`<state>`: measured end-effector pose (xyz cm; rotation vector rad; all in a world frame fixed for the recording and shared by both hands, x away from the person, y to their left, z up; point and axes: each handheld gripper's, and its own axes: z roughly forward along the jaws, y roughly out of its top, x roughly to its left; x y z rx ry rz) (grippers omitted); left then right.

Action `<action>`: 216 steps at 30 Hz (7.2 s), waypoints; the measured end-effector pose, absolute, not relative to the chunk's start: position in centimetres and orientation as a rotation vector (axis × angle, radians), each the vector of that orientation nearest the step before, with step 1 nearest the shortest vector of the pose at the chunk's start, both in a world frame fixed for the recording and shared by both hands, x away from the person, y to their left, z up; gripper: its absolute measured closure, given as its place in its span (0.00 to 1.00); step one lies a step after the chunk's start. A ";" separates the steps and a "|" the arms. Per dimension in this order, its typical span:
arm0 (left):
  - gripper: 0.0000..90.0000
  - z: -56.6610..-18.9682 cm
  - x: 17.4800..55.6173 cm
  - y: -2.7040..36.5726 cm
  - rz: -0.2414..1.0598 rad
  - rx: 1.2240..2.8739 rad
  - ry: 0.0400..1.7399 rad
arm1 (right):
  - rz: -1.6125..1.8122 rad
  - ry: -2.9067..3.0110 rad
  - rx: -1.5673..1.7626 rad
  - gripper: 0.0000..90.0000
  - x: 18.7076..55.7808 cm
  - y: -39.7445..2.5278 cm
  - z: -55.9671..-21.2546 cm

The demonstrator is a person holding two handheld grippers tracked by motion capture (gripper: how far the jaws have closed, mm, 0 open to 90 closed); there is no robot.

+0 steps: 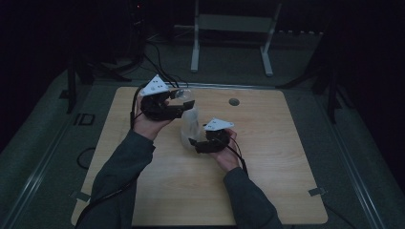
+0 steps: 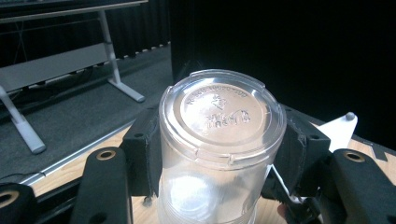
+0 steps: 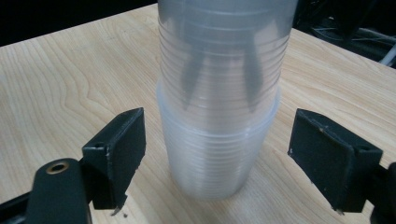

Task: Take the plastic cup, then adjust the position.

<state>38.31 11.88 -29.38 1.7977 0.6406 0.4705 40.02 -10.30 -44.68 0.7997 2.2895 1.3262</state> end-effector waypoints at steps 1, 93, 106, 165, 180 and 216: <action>0.45 -29.4 38.2 11.9 0.471 1.799 0.636 | 1.328 2.288 0.797 0.21 40.0 -10.4 -44.6; 0.46 -35.4 34.3 13.7 0.314 1.835 0.571 | 1.578 2.328 0.649 0.27 34.9 -15.4 -42.1; 0.45 -36.5 34.4 13.4 0.287 1.827 0.582 | 1.640 2.323 0.625 0.27 34.8 -15.4 -41.6; 0.46 -38.6 34.6 13.0 0.098 1.665 0.589 | 1.796 2.301 0.586 0.21 34.6 -12.6 -41.9; 0.46 -39.2 34.9 13.2 0.013 1.591 0.596 | 1.820 2.284 0.575 0.23 34.6 -12.4 -41.8; 0.31 -39.3 34.8 12.9 -0.002 1.608 0.593 | 1.786 2.288 0.568 0.34 34.5 -12.4 -41.7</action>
